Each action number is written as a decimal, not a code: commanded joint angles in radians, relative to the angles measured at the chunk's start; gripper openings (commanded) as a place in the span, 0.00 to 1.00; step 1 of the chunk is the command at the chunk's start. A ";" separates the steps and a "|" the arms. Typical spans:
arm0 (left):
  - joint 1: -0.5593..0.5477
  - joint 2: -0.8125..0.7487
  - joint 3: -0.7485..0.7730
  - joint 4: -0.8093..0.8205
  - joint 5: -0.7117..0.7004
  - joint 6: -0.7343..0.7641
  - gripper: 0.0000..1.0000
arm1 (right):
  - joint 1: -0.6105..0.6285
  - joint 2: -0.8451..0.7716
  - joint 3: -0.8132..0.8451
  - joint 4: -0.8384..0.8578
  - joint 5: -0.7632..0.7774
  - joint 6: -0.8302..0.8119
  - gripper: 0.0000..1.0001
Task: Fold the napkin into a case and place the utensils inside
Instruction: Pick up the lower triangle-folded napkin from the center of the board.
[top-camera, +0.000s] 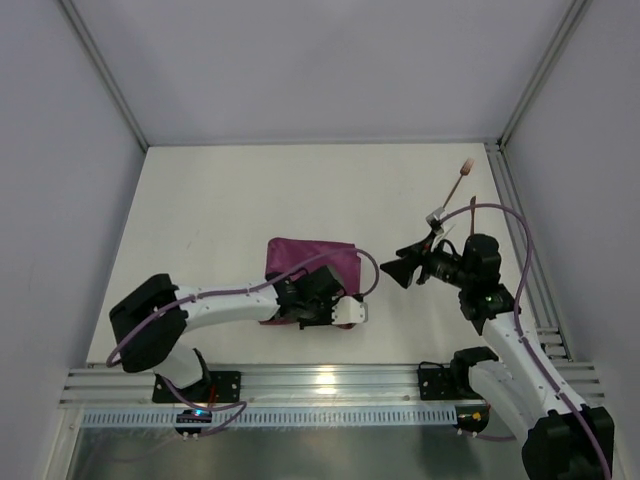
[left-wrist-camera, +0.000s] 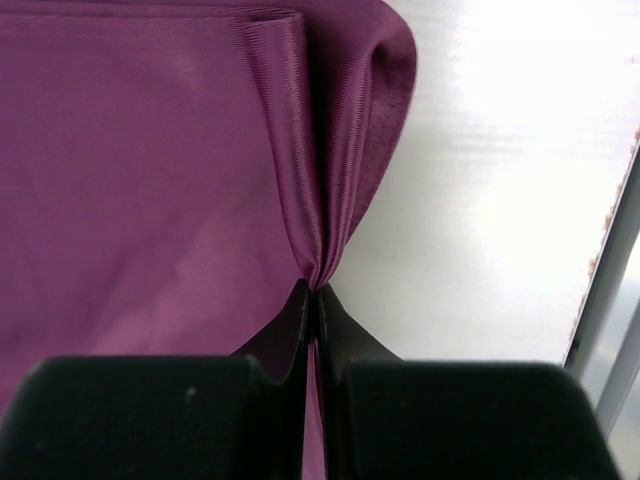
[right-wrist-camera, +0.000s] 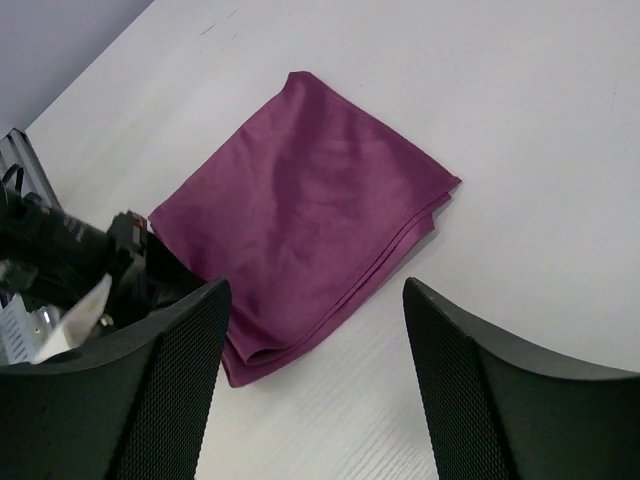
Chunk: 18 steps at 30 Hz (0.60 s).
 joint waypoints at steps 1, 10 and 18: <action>0.075 -0.114 -0.011 -0.121 0.178 0.088 0.00 | 0.018 -0.063 -0.067 0.237 -0.055 0.040 0.72; 0.161 -0.197 -0.046 -0.222 0.257 0.159 0.00 | 0.630 -0.325 -0.250 0.205 0.416 -0.406 0.70; 0.178 -0.189 -0.025 -0.242 0.278 0.148 0.00 | 0.822 -0.004 -0.280 0.404 0.565 -0.451 0.76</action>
